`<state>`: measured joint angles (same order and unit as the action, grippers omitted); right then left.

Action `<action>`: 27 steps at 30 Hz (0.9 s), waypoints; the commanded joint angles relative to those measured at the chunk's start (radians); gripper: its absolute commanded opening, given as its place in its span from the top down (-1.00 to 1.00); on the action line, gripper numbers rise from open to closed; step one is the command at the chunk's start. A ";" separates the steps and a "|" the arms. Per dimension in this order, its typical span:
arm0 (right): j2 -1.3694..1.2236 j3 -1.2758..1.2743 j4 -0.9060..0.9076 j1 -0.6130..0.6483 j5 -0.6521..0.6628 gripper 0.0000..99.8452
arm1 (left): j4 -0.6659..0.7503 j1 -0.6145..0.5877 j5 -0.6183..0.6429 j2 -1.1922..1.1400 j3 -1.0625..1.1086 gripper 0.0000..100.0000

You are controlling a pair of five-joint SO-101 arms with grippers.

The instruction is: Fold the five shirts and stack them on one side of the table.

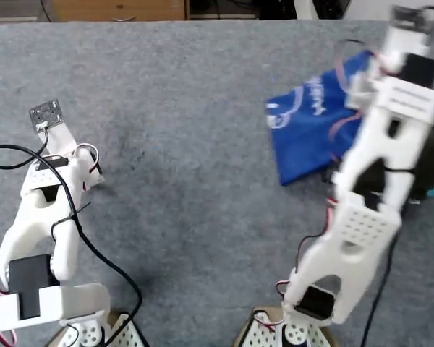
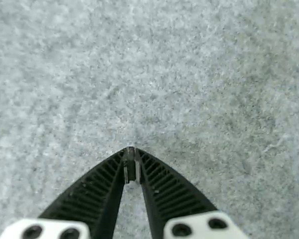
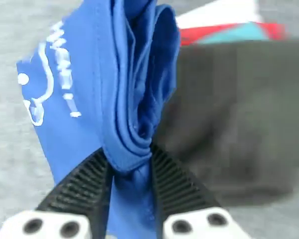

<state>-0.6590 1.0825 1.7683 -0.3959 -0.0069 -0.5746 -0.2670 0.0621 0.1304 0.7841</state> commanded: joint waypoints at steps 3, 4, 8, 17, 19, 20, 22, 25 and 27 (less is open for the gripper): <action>0.079 0.076 0.017 -0.237 0.071 1.00 | 0.011 -0.011 0.003 0.012 -0.005 0.96; 0.073 0.079 0.015 -0.266 0.081 1.00 | 0.011 -0.011 0.003 0.012 -0.005 0.96; 0.047 0.070 -0.006 -0.337 0.094 1.00 | 0.009 -0.011 0.003 0.012 -0.005 0.96; -0.056 0.088 -0.025 -0.358 0.095 0.90 | 0.009 -0.011 0.003 0.012 -0.003 0.96; -0.056 0.096 0.006 -0.358 0.087 0.63 | 0.009 -0.011 0.003 0.012 -0.003 0.96; -0.050 0.096 0.012 -0.358 0.084 0.44 | 0.009 -0.011 0.003 0.012 -0.003 0.96; -0.021 0.096 0.014 -0.358 0.095 0.07 | 0.009 -0.011 0.003 0.012 -0.003 0.96; 0.054 0.090 0.017 -0.346 0.129 -0.15 | 0.009 -0.005 0.002 0.019 -0.003 0.96; 0.119 0.085 0.018 -0.320 0.115 -0.03 | 0.000 -0.003 -0.014 0.024 -0.011 0.96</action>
<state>-0.6667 1.1254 1.7683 -0.7396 0.1066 -0.5746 -0.2670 0.0621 0.1304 0.7841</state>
